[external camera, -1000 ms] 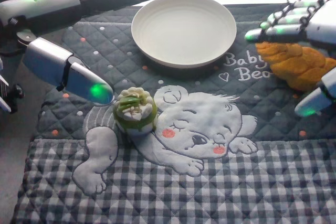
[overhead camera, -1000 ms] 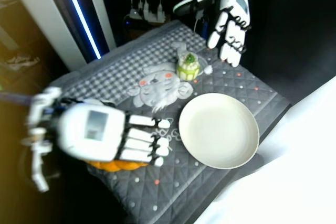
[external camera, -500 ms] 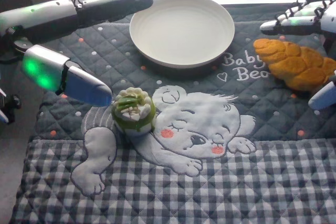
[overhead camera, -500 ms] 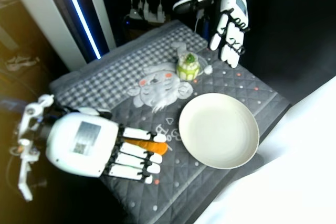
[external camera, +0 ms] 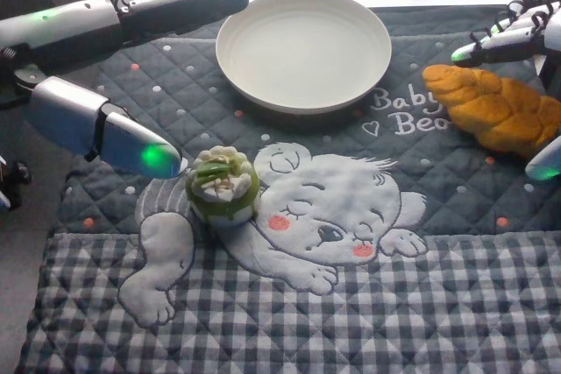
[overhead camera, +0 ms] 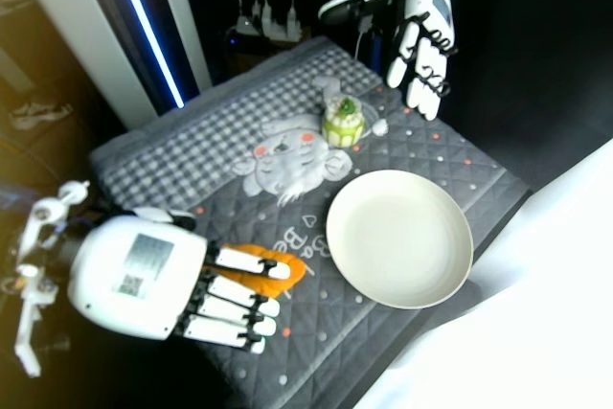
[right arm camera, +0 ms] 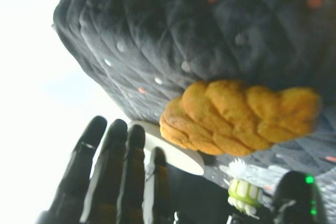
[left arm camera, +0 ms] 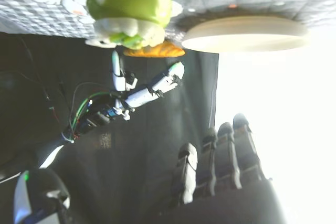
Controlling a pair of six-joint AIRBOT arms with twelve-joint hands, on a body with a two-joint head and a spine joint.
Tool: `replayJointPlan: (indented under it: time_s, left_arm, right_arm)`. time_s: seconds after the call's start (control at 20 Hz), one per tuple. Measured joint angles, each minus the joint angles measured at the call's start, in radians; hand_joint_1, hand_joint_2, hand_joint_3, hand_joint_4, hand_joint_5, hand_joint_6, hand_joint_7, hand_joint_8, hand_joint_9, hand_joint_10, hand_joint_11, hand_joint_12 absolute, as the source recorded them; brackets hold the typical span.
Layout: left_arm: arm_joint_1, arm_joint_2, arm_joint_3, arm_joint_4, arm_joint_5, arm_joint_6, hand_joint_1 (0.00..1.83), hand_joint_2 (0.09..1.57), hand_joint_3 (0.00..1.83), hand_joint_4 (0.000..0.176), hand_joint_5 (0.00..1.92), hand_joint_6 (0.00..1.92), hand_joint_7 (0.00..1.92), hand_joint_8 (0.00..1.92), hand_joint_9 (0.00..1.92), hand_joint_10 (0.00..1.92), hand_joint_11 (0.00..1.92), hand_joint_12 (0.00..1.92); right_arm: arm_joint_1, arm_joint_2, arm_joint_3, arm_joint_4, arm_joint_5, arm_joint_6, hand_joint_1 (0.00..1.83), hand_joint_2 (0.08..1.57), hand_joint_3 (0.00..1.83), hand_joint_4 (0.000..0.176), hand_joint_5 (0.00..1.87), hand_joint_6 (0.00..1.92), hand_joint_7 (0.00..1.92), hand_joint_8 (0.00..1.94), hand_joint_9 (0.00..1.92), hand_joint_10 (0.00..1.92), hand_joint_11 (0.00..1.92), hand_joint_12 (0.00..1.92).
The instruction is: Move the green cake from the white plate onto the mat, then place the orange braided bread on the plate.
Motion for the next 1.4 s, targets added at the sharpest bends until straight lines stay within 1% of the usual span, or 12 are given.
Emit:
replayJointPlan:
  time_s: [0.15, 0.4, 0.5, 0.55, 0.6, 0.9, 0.95, 1.0, 1.05, 1.1, 1.35, 1.4]
  left_arm:
    - [0.0, 0.01, -0.006, -0.006, -0.01, 0.007, 0.56, 0.65, 0.0, 0.176, 0.0, 0.0, 0.0, 0.0, 0.0, 0.0, 0.0, 0.02]
    - [0.0, 0.024, -0.015, -0.02, -0.014, 0.024, 0.65, 0.64, 0.0, 0.176, 0.0, 0.0, 0.0, 0.0, 0.0, 0.0, 0.0, 0.0]
    - [0.0, 0.024, -0.015, -0.021, -0.015, 0.024, 0.64, 0.63, 0.0, 0.176, 0.0, 0.0, 0.0, 0.0, 0.0, 0.0, 0.0, 0.0]
    - [0.0, 0.024, -0.015, -0.021, -0.015, 0.025, 0.66, 0.63, 0.0, 0.176, 0.0, 0.0, 0.0, 0.0, 0.0, 0.0, 0.0, 0.0]
    - [0.0, 0.024, -0.017, -0.022, -0.016, 0.025, 0.68, 0.63, 0.0, 0.176, 0.0, 0.0, 0.0, 0.0, 0.0, 0.0, 0.0, 0.0]
    - [0.01, 0.024, -0.017, -0.023, -0.016, 0.033, 0.66, 0.64, 0.0, 0.176, 0.0, 0.0, 0.0, 0.0, 0.0, 0.0, 0.0, 0.0]
    - [0.01, 0.024, -0.017, -0.024, -0.016, 0.037, 0.65, 0.63, 0.0, 0.176, 0.0, 0.0, 0.0, 0.0, 0.0, 0.0, 0.0, 0.0]
    - [0.01, 0.024, -0.017, -0.024, -0.016, 0.043, 0.64, 0.65, 0.01, 0.176, 0.0, 0.0, 0.0, 0.0, 0.0, 0.0, 0.0, 0.0]
    - [0.011, 0.024, -0.017, -0.024, -0.016, 0.044, 0.64, 0.65, 0.01, 0.176, 0.0, 0.0, 0.0, 0.0, 0.0, 0.0, 0.0, 0.0]
    - [0.011, 0.024, -0.017, -0.025, -0.016, 0.045, 0.62, 0.64, 0.0, 0.176, 0.0, 0.0, 0.0, 0.0, 0.0, 0.0, 0.0, 0.0]
    - [0.019, 0.026, -0.017, -0.032, -0.016, 0.048, 0.59, 0.65, 0.01, 0.176, 0.0, 0.0, 0.0, 0.0, 0.0, 0.0, 0.0, 0.0]
    - [0.019, 0.026, -0.017, -0.033, -0.016, 0.05, 0.58, 0.65, 0.01, 0.176, 0.0, 0.0, 0.0, 0.0, 0.0, 0.0, 0.0, 0.0]
  right_arm:
    - [0.0, -0.003, 0.0, -0.001, -0.011, 0.0, 0.7, 0.64, 0.0, 0.082, 0.44, 0.0, 0.55, 0.0, 0.52, 0.01, 0.34, 0.8]
    - [-0.004, -0.012, 0.0, 0.0, -0.012, 0.0, 1.02, 0.7, 0.0, 0.006, 0.5, 0.0, 0.75, 0.0, 0.83, 0.02, 0.58, 0.72]
    - [-0.008, -0.015, 0.0, 0.007, -0.008, 0.003, 1.37, 0.91, 0.01, 0.0, 0.7, 0.0, 1.34, 0.16, 1.29, 0.04, 1.05, 0.54]
    - [-0.008, -0.016, 0.0, 0.014, -0.005, 0.005, 1.41, 0.99, 0.0, 0.0, 0.98, 0.44, 1.35, 0.31, 1.27, 0.58, 1.04, 0.31]
    - [-0.015, -0.016, 0.0, 0.018, 0.005, 0.004, 1.4, 1.05, 0.0, 0.0, 1.04, 0.79, 1.08, 0.68, 1.12, 0.95, 1.09, 0.22]
    - [-0.016, -0.015, 0.006, 0.074, 0.007, 0.004, 1.39, 1.07, 0.0, 0.0, 0.93, 0.95, 1.07, 0.71, 1.12, 0.97, 1.18, 0.16]
    - [-0.016, -0.014, 0.006, 0.088, 0.009, 0.004, 1.4, 1.06, 0.0, 0.0, 0.95, 0.89, 1.12, 0.64, 1.14, 0.96, 1.2, 0.22]
    - [-0.02, -0.011, 0.006, 0.106, 0.018, 0.004, 1.4, 1.02, 0.01, 0.0, 1.03, 0.71, 1.22, 0.5, 1.23, 0.86, 1.06, 0.62]
    - [-0.021, -0.009, 0.006, 0.117, 0.03, 0.004, 1.4, 1.02, 0.01, 0.0, 1.03, 0.71, 1.22, 0.5, 1.23, 0.86, 1.06, 0.62]
    - [-0.021, -0.007, 0.006, 0.125, 0.053, 0.003, 1.3, 1.05, 0.01, 0.0, 1.01, 0.76, 1.22, 0.75, 1.37, 0.3, 1.14, 0.86]
    - [-0.026, 0.024, -0.01, 0.208, 0.175, -0.001, 1.29, 1.04, 0.0, 0.0, 1.04, 0.81, 1.33, 0.47, 1.45, 0.0, 1.22, 0.42]
    - [-0.026, 0.026, -0.014, 0.209, 0.188, -0.001, 1.39, 1.0, 0.0, 0.0, 1.06, 0.74, 1.42, 0.12, 1.4, 0.43, 1.18, 0.37]
